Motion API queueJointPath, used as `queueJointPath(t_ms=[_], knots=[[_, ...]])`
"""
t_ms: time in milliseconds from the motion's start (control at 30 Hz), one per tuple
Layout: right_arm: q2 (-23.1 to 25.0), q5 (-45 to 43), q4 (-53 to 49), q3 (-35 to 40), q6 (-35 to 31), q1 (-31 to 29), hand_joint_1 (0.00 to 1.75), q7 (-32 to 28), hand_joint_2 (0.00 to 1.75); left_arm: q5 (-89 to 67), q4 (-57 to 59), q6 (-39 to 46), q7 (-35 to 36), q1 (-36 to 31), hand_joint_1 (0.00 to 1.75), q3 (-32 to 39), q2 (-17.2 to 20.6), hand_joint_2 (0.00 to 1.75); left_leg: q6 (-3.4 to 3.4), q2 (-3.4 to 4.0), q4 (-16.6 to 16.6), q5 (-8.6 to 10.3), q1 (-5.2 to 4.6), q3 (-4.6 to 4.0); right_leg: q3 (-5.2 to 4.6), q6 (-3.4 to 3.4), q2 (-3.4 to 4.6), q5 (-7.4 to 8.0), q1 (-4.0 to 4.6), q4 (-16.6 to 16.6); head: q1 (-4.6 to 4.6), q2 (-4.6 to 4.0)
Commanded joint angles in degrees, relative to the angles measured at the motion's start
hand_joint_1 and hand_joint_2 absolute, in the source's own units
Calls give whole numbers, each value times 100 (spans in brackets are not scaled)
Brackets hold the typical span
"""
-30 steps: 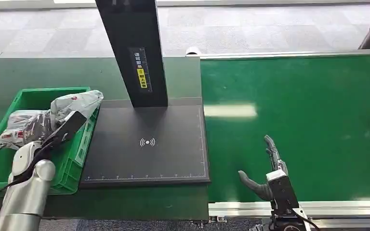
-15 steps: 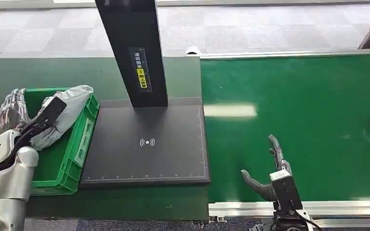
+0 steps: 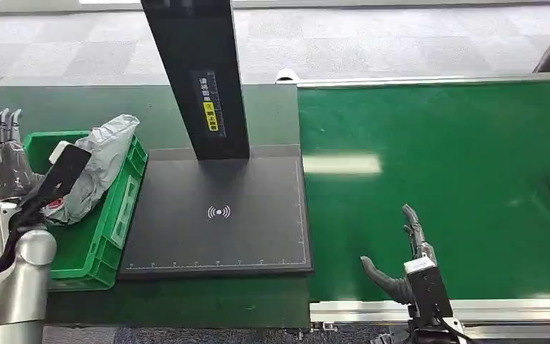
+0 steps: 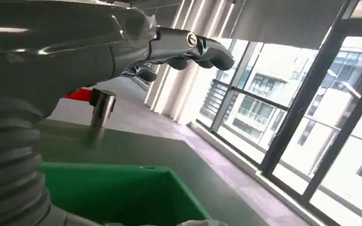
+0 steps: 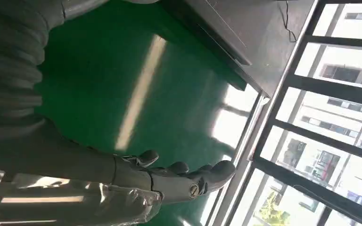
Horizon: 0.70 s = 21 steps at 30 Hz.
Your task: Moved the parcel from conveyor to table for the left to box.
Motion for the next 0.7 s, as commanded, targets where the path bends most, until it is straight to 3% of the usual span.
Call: queueJointPath(t_ms=[33,200,333,533,700], knots=[[-53,-59,115,-88,-56,-66,0,-38,175,876,-1064,-227,-458,401,0,-309,-336,175,8,-7,-5,1,1,9,13,-7,-10,-1,3,-5,0,0],[-65,-60,152,-60,-54,-134,0,-40,175,1146,-1135,-256,-605,480,0,-362,-406,175,12,-4,-7,1,0,10,15,-4,-7,1,2,-11,0,0],[-162,-138,252,103,-73,-242,0,-69,175,2340,-1171,-208,-1363,551,0,-358,-615,175,9,0,-6,0,0,10,16,-3,-3,1,2,-9,-2,0],[-272,-258,313,453,-85,-169,0,-188,175,4666,-506,-1715,-2416,1074,0,-989,-911,175,9,-2,-15,2,-4,23,27,-3,-4,2,-2,-15,-2,0],[-310,-296,307,529,-113,-161,0,-209,175,4834,-345,-1696,-2572,1115,0,-1109,-867,175,6,-3,-10,1,-4,14,17,-3,-4,0,-3,-9,0,0]])
